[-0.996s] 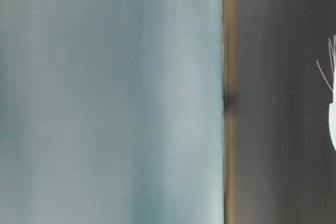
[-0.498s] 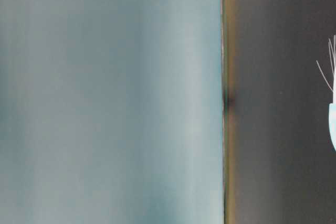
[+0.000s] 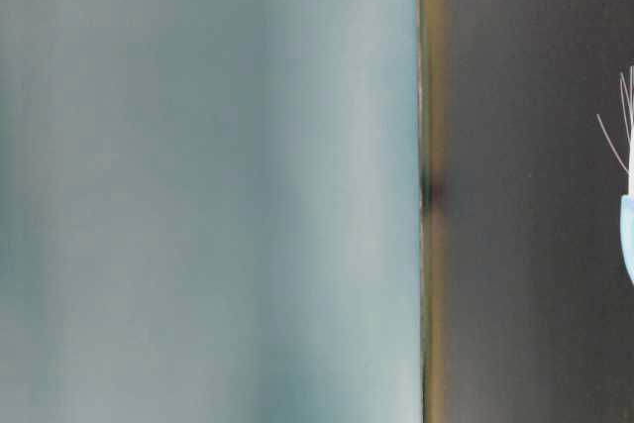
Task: Hold the dustpan with a person, while the left arm uses a hand brush to gather the screws into the dustpan.
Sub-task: 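Move the left gripper to the blue brush handle and grasp it, then lift the brush with the left gripper and swing it toward the screws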
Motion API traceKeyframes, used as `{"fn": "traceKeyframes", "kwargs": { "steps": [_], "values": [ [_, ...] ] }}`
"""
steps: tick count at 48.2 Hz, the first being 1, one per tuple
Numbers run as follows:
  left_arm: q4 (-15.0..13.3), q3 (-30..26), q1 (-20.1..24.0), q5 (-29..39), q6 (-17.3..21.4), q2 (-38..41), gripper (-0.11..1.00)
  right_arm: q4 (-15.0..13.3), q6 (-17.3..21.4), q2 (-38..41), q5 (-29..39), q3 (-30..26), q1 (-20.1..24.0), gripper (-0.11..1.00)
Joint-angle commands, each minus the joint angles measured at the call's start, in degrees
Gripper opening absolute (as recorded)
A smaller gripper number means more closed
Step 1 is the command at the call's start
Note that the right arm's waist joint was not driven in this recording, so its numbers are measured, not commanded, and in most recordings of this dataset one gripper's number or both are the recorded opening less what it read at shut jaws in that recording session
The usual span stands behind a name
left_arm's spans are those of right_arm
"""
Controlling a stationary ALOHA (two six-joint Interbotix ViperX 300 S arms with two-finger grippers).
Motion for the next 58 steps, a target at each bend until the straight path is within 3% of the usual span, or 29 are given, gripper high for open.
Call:
{"fn": "traceKeyframes", "kwargs": {
  "steps": [1,4,10,20,43,58],
  "values": [
    [0.2,0.1,-0.7,-3.5,0.2,3.5,0.72,-0.1,-0.3,0.3,-1.2,-0.3,0.0,-0.01],
    [0.2,0.3,-1.9,-6.9,0.2,6.9,0.83,-0.1,-0.3,0.4,-2.4,0.4,0.0,-0.01],
    [0.2,0.8,-2.3,-14.3,-0.4,14.1,0.74,-0.1,-0.4,0.1,-3.3,1.0,0.0,-0.01],
    [0.2,-1.4,-1.7,-20.1,-0.9,26.5,0.79,-0.2,-0.9,0.1,-3.1,1.1,0.0,-0.01],
    [0.2,-8.0,0.2,-20.1,-0.3,41.6,0.79,-0.4,-1.7,0.4,-1.8,1.8,0.0,-0.01],
    [0.2,-10.2,0.2,-14.9,-0.3,43.2,0.78,-0.4,-1.7,0.1,1.5,1.8,0.0,-0.01]
  ]
}}
